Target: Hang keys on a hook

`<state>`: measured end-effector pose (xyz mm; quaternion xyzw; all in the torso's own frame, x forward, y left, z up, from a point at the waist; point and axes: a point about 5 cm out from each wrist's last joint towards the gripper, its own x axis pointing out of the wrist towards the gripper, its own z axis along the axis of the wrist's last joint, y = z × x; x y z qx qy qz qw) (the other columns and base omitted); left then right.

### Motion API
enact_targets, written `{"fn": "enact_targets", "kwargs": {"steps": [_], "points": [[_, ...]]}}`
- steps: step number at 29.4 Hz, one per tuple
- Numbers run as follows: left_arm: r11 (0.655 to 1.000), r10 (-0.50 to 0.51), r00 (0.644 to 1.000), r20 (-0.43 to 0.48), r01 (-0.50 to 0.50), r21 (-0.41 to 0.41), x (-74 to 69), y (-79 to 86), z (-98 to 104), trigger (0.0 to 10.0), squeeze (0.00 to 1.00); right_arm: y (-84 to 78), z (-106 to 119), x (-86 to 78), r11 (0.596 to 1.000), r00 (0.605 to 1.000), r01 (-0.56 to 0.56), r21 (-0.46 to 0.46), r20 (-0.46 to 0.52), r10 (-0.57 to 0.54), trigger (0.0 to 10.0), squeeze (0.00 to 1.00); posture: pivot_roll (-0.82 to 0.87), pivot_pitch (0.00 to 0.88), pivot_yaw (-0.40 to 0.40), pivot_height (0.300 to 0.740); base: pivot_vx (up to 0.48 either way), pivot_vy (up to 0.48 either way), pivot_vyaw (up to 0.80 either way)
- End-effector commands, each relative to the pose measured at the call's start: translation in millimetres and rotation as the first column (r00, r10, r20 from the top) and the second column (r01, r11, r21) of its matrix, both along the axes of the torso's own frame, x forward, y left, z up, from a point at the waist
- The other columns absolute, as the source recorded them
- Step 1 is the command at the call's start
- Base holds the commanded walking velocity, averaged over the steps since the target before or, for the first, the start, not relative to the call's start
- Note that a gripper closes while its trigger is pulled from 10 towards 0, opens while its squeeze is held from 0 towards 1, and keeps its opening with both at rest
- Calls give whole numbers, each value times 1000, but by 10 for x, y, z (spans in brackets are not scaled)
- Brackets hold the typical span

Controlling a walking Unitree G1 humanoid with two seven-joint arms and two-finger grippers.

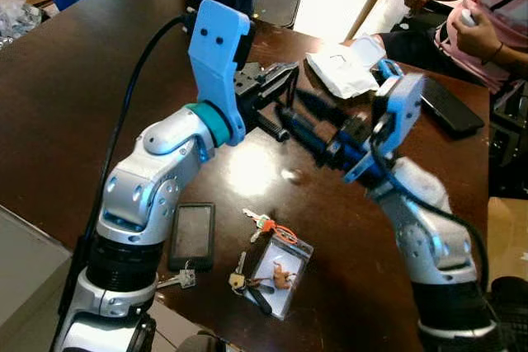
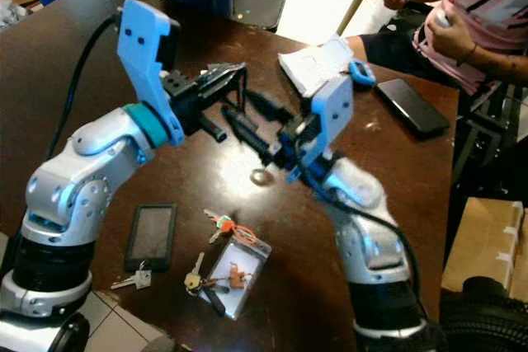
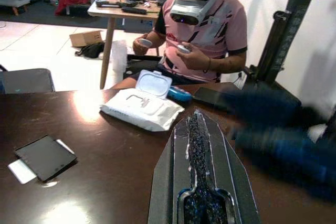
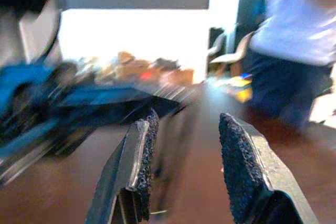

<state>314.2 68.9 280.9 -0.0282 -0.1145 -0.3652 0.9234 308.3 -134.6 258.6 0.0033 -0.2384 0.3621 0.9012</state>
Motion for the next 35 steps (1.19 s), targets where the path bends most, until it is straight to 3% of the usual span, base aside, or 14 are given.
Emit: {"fn": "enact_targets", "kwargs": {"steps": [1,13,25,31,35], "points": [[1000,12,1000,-20,-12,6,16,11,-49,10000,0,-34,-42,11,999,1000,29,-13,-8,-29,10000,0,22,81,60,740,0,0,0],[999,37,999,-25,-37,4,73,45,-36,10000,0,-162,-138,58,994,995,97,-46,-28,-98,10000,0,23,92,64,740,0,0,0],[1000,21,1000,-12,-21,-21,46,63,31,10000,0,-64,-198,236,990,989,136,-47,-55,-138,10000,0,37,93,58,740,0,0,0],[997,-72,997,0,72,-20,-55,26,23,10000,0,10,-180,295,993,992,113,-46,-55,-116,10000,0,40,94,50,740,0,0,0],[996,-83,997,0,83,-13,-83,17,-6,10000,0,28,-177,300,993,993,104,-48,-54,-106,10000,0,40,99,48,740,0,0,0]]}}
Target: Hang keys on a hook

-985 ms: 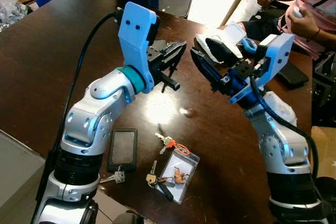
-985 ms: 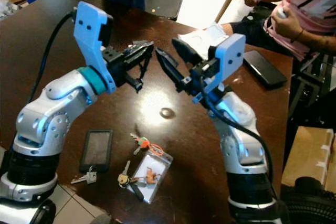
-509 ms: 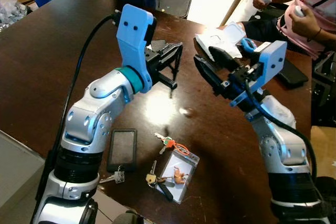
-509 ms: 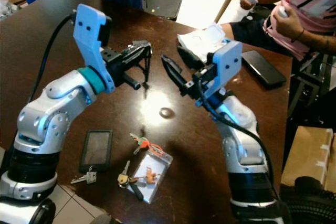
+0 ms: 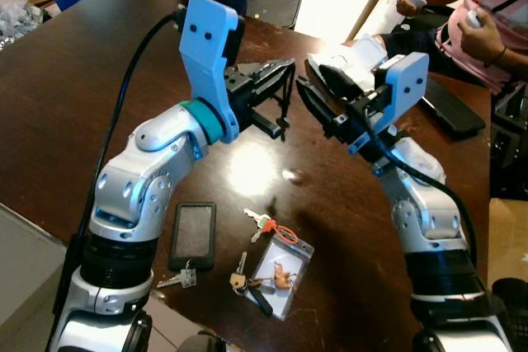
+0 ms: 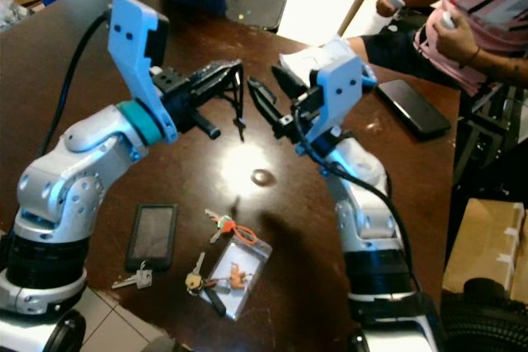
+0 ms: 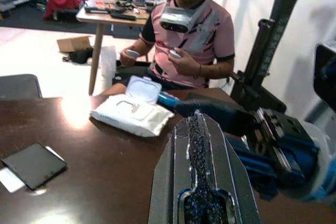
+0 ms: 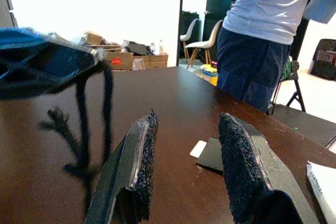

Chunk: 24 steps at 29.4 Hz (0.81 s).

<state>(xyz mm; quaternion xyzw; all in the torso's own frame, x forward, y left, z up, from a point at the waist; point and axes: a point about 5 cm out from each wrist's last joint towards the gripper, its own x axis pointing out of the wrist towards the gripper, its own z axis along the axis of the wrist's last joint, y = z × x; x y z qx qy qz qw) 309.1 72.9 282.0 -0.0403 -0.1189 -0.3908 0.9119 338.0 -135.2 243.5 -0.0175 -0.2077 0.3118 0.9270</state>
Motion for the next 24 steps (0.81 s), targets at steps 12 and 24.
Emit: {"fn": "enact_targets", "kwargs": {"steps": [12,24], "points": [[1000,-20,1000,-12,20,7,-26,-27,-35,10000,0,87,-1,-33,998,997,-66,5,26,66,10000,0,36,99,42,740,0,0,0],[1000,-19,1000,-15,19,4,-3,-33,-29,10000,0,-10,-97,-179,999,999,-53,2,13,53,10000,0,24,109,49,740,0,0,0]]}}
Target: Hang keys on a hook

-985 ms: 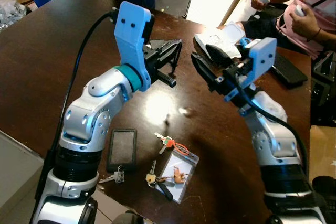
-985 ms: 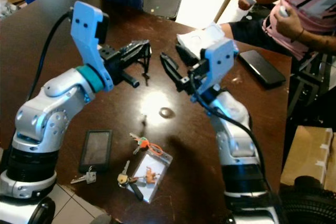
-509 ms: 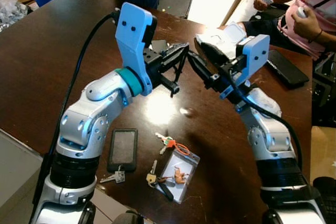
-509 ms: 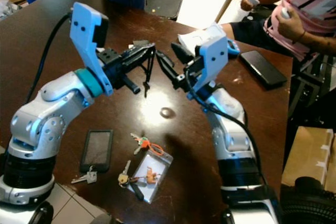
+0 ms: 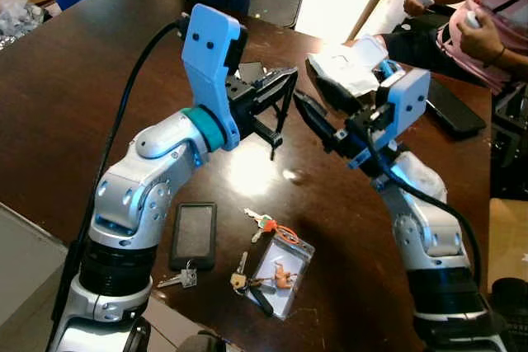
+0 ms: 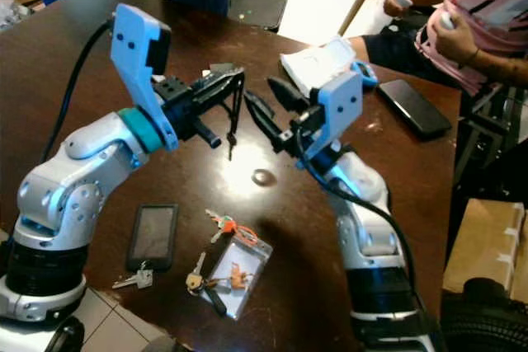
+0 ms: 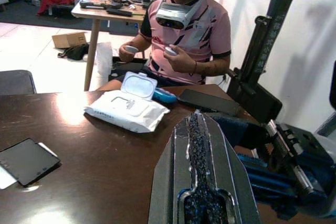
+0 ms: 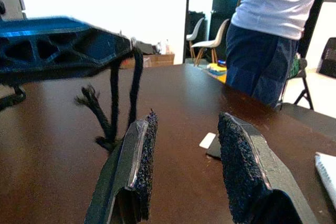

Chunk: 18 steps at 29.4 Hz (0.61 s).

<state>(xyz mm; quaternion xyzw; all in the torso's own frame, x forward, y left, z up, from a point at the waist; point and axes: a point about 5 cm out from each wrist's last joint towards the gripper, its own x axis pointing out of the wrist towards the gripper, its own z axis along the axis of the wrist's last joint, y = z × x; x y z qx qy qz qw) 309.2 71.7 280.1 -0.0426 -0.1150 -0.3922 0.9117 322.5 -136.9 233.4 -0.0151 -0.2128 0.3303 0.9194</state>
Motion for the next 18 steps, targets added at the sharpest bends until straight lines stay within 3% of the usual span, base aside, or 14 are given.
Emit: {"fn": "enact_targets", "kwargs": {"steps": [1,8,18], "points": [[1000,-14,1000,-8,14,5,-3,-20,-11,10000,0,-5,-3,-32,1000,1000,-8,3,1,8,10000,0,24,109,49,740,0,0,0],[1000,-18,1000,-6,18,2,-11,-28,-2,10000,0,-10,-31,-36,1000,1000,-9,0,-9,9,10000,0,29,106,52,740,0,0,0],[1000,-27,1000,0,27,-3,-49,-26,12,10000,0,167,-68,-19,994,993,-110,-16,-37,110,10000,0,44,104,50,740,0,0,0]]}}
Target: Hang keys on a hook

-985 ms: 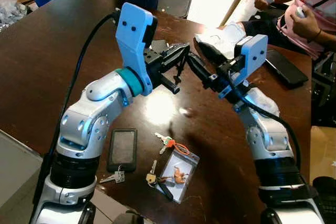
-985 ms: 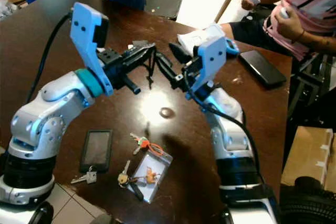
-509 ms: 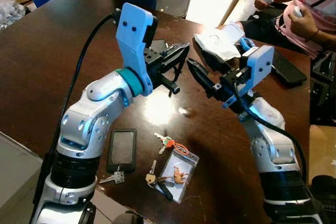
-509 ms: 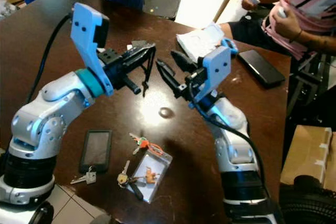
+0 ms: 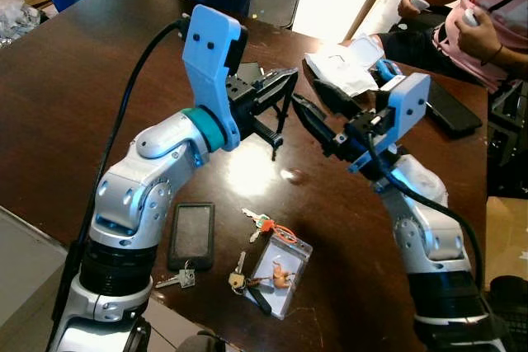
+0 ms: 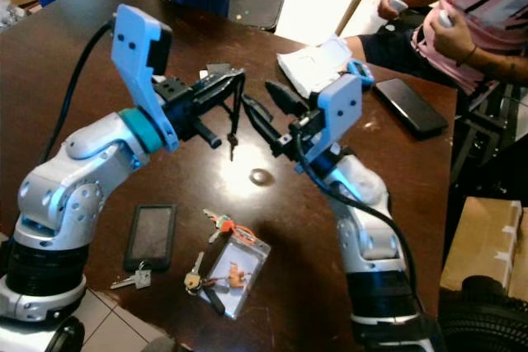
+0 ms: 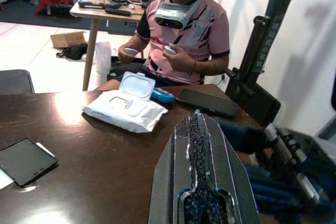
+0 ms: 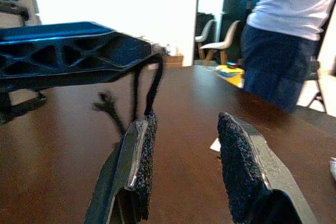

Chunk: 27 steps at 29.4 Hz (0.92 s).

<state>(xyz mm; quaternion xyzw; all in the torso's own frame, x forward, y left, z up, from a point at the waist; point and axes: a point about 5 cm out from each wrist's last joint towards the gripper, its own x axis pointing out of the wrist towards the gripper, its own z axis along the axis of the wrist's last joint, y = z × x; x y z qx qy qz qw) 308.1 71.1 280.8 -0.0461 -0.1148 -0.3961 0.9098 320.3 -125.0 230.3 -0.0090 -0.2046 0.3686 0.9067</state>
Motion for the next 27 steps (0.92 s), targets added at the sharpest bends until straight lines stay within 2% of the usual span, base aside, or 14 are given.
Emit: {"fn": "enact_targets", "kwargs": {"steps": [1,12,19,23,24,26,27], "points": [[1000,-18,1000,3,18,2,-40,-21,6,10000,0,57,-42,3,999,999,-34,-9,-23,34,10000,0,44,104,50,740,0,0,0],[1000,-27,1000,1,27,-1,-48,-39,7,10000,0,113,-80,-41,995,994,-98,-26,-43,97,10000,0,42,110,49,740,0,0,0],[1000,-29,1000,0,29,-2,-45,-37,10,10000,0,84,-60,-26,997,997,-70,-13,-33,69,10000,0,40,108,50,740,0,0,0],[1000,-24,1000,-4,24,2,-37,-36,-10,10000,0,24,10,24,1000,1000,5,2,2,-5,10000,0,38,102,50,740,0,0,0],[1000,-20,1000,-6,20,2,-34,-33,-14,10000,0,13,21,37,1000,1000,23,-1,8,-23,7412,0,38,102,50,740,0,0,0],[1000,-20,1000,-6,20,2,-34,-33,-14,10000,0,13,21,37,1000,1000,23,-1,8,-23,7412,0,38,102,50,740,0,0,0],[1000,-17,1000,-7,17,3,-32,-31,-17,10000,0,4,29,49,999,999,35,-3,13,-35,6588,0,38,101,50,740,0,0,0]]}}
